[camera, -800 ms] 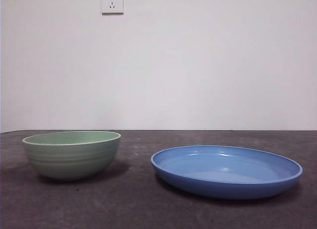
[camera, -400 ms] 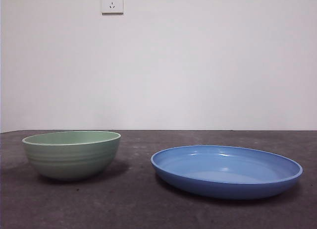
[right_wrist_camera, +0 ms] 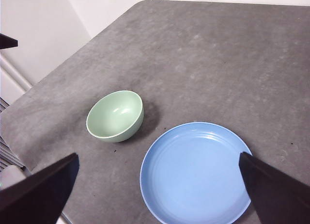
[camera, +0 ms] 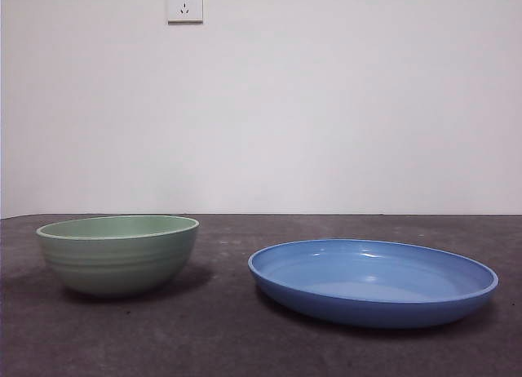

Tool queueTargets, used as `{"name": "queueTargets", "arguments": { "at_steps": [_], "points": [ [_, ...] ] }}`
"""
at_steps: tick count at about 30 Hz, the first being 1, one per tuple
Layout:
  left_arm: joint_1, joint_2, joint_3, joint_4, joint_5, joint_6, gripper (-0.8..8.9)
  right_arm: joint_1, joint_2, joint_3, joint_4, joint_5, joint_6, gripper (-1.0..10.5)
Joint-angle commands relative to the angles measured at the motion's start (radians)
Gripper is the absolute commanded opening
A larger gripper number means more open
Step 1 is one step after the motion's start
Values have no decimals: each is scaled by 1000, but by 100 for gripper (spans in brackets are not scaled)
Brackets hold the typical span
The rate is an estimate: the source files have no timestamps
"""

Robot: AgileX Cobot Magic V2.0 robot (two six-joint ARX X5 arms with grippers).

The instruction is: Place the green bowl on the blue plate

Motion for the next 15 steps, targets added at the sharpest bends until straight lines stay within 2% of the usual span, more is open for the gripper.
{"name": "queueTargets", "arguments": {
  "at_steps": [1,5,12,15],
  "points": [
    [-4,14,23,6,2,6,657,3,3,16,6,-2,-7,621],
    [-2,43,23,-8,-35,0,654,3,3,16,6,-2,-6,621],
    [1,187,23,-102,-210,-5,653,3,3,16,5,-3,4,621],
    [1,263,23,-103,-234,-5,653,3,3,16,5,-3,4,621]
  ]
}}
